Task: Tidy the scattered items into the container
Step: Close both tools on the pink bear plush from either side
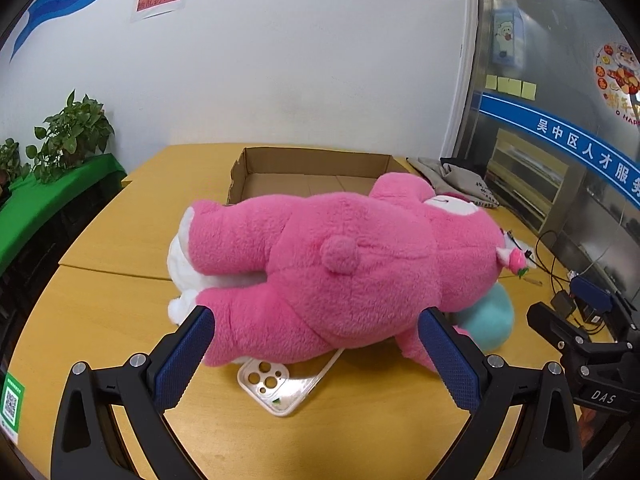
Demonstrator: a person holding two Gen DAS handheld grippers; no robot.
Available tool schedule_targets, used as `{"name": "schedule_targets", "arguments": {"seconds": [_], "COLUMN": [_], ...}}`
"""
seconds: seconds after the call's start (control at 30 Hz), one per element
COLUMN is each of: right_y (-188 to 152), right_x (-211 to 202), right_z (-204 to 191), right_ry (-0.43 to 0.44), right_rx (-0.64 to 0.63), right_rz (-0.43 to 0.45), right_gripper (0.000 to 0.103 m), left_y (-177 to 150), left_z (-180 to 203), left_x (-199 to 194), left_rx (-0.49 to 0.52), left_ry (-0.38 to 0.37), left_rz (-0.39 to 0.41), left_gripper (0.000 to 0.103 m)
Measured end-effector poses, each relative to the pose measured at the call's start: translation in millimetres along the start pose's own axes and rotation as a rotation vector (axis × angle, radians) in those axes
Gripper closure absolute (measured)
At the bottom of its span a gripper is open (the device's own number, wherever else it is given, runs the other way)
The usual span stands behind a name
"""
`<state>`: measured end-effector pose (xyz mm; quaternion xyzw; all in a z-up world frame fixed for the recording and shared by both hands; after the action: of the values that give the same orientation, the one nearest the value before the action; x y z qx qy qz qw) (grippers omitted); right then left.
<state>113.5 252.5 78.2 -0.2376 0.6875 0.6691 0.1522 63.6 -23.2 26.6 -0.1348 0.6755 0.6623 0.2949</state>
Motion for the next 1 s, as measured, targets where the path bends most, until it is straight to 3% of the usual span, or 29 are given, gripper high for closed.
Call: {"name": "schedule_targets", "arguments": {"seconds": [0.23,0.47,0.57,0.67,0.73,0.8,0.87,0.93,1.0], "right_y": [9.1,59.3,70.4,54.3,37.7,30.3,31.6,31.8,30.5], "right_x": [9.0,28.2,62.5,110.8,129.7,134.4,133.4,130.2,124.2], "right_z": [4.6,23.8,32.2,25.9,17.1,7.7,4.9,3.6,1.6], "right_ry": [0.041,0.160,0.253,0.304,0.272,0.246,0.249,0.246,0.233], "right_rx": [0.011,0.031,0.036,-0.025,-0.092,-0.138,-0.121,-0.101,-0.113], "right_rz": [-0.003,0.083,0.024,-0.107,-0.144,-0.099,-0.074,-0.052,-0.029], "right_gripper": [0.000,0.000,0.000,0.000,0.000,0.001,0.011,0.020,0.030], "left_y": [10.9,14.3,11.6,12.4,10.7,10.3,12.1,15.4,19.3], "left_z": [-8.7,-32.9,-33.3,-25.4,-19.7,-21.4,-21.4,-19.9,-16.0], "left_x": [30.8,97.4,118.1,123.3,123.9,122.5,120.1,116.8,108.8], "left_rx": [-0.022,-0.108,-0.139,-0.085,-0.065,-0.072,-0.073,-0.082,-0.071], "left_ry": [-0.078,-0.211,-0.324,-0.368,-0.406,-0.401,-0.410,-0.424,-0.416], "left_rz": [-0.043,-0.170,-0.210,-0.213,-0.224,-0.220,-0.205,-0.189,-0.171], "left_gripper": [0.000,0.000,0.000,0.001,0.019,0.024,0.030,0.042,0.045]}}
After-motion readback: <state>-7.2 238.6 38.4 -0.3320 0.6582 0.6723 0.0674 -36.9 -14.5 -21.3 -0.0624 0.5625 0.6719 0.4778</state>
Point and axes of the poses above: each gripper's, at about its wrist camera, not at the fingertips, and x roughly the way its jaws point, z to its right, y to its top, the point moved 7 cm from there along x, roughly the way its jaws point, and after that the axes turned 6 degrees about x, right-handed, at the moved point
